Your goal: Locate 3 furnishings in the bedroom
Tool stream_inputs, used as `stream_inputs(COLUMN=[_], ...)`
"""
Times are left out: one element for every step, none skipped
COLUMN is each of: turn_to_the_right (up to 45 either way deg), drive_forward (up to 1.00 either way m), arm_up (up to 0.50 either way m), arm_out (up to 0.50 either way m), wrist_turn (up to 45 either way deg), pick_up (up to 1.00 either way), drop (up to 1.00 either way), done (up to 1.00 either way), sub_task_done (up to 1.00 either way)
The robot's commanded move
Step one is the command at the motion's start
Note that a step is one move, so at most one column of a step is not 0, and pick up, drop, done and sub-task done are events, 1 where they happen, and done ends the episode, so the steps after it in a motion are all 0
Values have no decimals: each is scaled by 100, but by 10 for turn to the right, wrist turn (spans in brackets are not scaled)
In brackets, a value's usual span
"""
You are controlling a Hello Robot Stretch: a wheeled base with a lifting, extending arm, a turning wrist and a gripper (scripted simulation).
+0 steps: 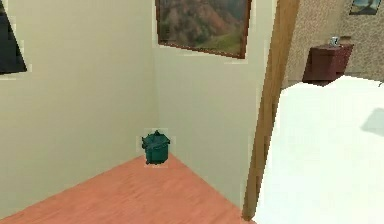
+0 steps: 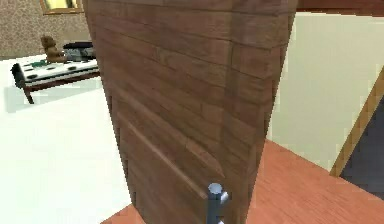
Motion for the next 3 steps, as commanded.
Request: stream_inputs(turn_to_the_right=[450, 30, 0], drive_forward=[0, 0, 100], arm_up=[0, 0, 0], arm_out=[0, 0, 0], wrist_turn=[0, 0, 0], pick_up=[0, 0, 0], drop=[0, 0, 0], done=[0, 0, 0], sub_task_done=[0, 0, 0])
